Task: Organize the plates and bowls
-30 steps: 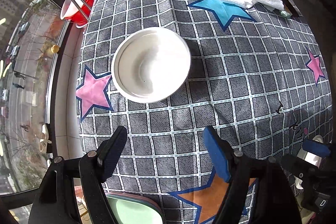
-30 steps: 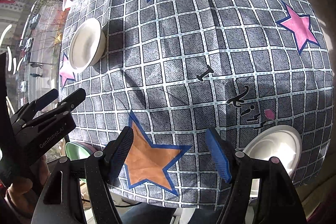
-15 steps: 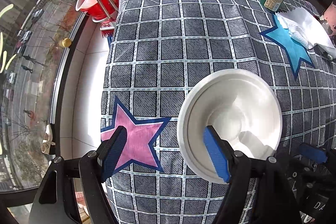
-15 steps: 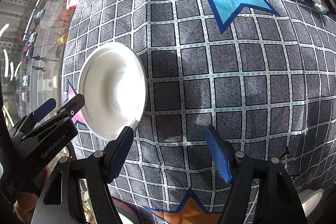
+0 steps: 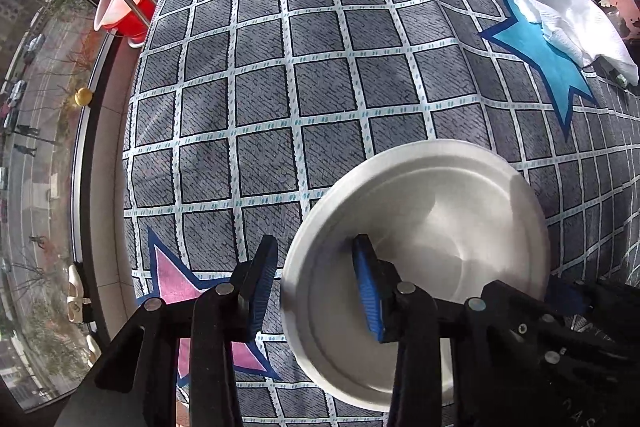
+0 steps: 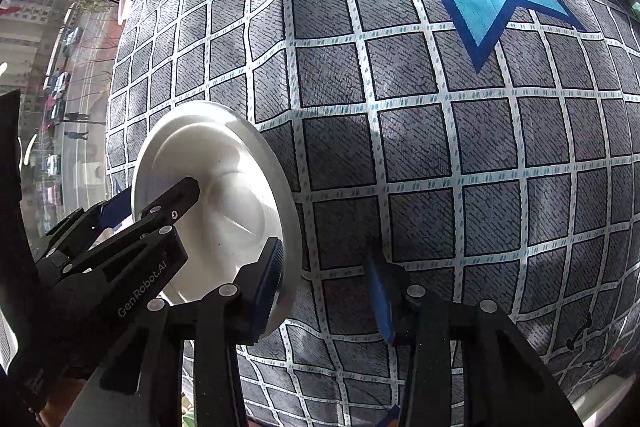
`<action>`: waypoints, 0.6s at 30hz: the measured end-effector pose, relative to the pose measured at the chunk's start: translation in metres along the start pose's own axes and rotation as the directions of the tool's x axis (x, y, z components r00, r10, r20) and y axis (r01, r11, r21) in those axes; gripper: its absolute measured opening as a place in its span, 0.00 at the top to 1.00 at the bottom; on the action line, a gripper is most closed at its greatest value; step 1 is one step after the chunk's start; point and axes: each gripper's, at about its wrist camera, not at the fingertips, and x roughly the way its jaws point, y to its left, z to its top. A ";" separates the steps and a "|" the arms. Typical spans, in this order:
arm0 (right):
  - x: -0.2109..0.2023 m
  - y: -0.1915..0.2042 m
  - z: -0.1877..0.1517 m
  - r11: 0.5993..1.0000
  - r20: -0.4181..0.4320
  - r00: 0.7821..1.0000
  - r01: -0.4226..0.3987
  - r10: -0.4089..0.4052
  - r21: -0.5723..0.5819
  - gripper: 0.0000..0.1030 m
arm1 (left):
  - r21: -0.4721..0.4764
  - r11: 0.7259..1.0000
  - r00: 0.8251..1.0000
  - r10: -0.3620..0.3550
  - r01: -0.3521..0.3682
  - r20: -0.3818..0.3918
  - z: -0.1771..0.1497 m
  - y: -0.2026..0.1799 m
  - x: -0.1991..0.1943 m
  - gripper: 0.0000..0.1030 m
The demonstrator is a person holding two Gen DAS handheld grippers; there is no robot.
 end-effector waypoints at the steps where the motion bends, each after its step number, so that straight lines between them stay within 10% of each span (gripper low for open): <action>1: 0.003 0.003 0.001 1.000 -0.010 1.000 -0.019 0.019 0.003 0.74 | 0.017 1.000 1.000 0.022 -0.023 0.002 -0.001 -0.005 -0.001 0.66; 18: -0.008 -0.038 -0.078 0.999 -0.111 0.993 0.026 -0.030 -0.042 0.81 | 0.140 0.990 0.999 0.007 0.000 -0.050 -0.094 -0.091 -0.024 0.70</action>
